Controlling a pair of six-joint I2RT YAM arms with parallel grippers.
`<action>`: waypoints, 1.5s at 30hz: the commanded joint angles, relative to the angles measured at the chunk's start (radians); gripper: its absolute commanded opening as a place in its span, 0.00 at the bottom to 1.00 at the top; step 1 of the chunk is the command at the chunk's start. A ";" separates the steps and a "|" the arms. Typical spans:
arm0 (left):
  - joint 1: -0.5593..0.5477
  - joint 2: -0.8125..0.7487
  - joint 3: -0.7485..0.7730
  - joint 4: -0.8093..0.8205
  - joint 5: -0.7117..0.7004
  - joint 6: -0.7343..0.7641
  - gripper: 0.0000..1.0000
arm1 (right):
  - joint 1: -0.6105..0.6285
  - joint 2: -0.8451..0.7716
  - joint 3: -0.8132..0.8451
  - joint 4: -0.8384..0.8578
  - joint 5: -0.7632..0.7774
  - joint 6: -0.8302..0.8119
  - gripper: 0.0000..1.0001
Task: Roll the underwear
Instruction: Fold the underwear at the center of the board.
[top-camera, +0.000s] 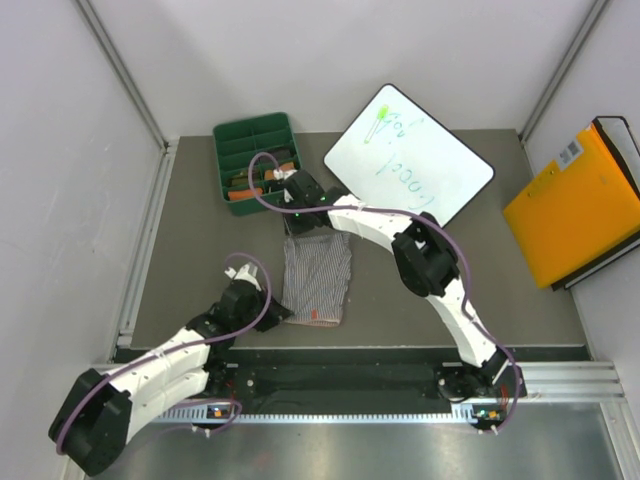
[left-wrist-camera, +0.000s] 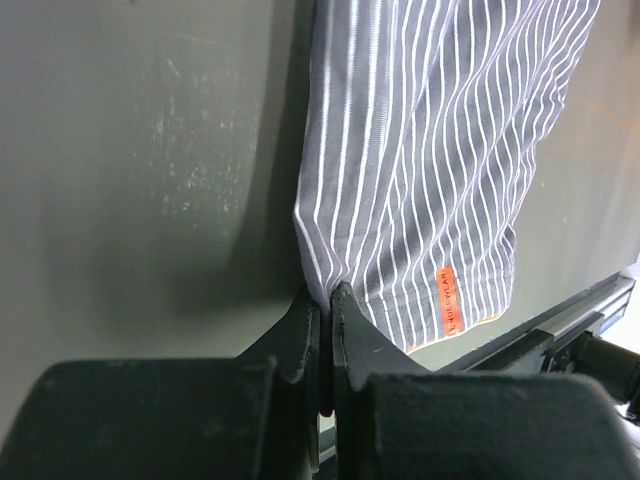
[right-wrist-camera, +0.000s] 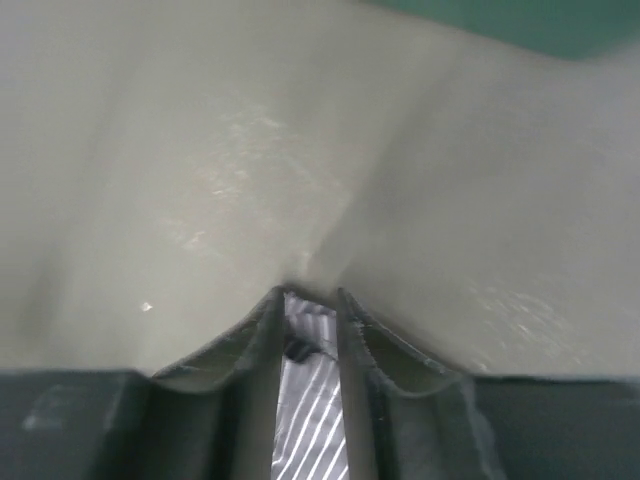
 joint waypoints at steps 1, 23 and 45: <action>-0.004 -0.022 -0.013 -0.079 -0.013 -0.038 0.00 | 0.013 -0.063 -0.014 0.108 -0.093 0.008 0.51; -0.004 -0.090 0.002 -0.120 -0.039 -0.043 0.09 | 0.029 -0.844 -1.135 0.192 -0.181 0.526 0.70; -0.004 -0.131 0.010 -0.160 -0.048 -0.023 0.11 | 0.108 -0.706 -1.155 0.296 -0.233 0.603 0.59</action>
